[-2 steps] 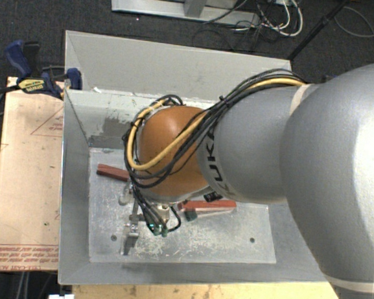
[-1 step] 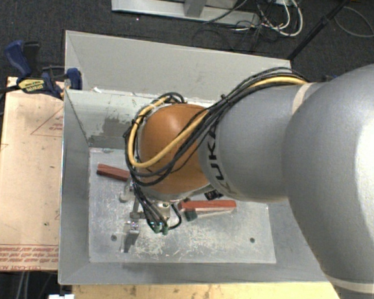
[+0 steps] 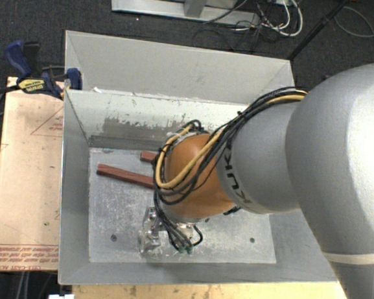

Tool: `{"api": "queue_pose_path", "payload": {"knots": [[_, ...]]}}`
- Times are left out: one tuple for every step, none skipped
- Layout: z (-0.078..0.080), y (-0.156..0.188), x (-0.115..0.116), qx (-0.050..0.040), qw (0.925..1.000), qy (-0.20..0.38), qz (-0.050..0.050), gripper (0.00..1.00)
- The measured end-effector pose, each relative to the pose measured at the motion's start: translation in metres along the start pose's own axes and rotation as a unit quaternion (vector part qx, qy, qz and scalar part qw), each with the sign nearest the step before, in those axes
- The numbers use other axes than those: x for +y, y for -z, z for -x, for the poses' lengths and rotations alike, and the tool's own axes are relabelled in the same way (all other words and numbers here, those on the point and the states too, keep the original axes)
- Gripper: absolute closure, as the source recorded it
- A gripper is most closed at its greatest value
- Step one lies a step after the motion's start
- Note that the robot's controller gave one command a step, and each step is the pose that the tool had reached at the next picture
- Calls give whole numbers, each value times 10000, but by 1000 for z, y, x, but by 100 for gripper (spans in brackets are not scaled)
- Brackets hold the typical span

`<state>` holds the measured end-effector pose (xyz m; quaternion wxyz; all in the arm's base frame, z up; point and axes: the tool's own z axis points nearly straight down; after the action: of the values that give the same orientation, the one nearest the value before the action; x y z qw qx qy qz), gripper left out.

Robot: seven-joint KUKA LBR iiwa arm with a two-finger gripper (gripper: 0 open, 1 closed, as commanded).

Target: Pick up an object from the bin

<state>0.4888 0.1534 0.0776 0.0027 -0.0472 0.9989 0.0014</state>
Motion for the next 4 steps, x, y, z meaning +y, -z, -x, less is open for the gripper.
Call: {"api": "queue_pose_path", "payload": {"knots": [[0,0,0,0,10000,0,0,100],[11,33,7,32,10000,67,-9,100],[10,46,15,19,9998,220,-3,100],[11,45,16,18,9994,338,-6,100]]}}
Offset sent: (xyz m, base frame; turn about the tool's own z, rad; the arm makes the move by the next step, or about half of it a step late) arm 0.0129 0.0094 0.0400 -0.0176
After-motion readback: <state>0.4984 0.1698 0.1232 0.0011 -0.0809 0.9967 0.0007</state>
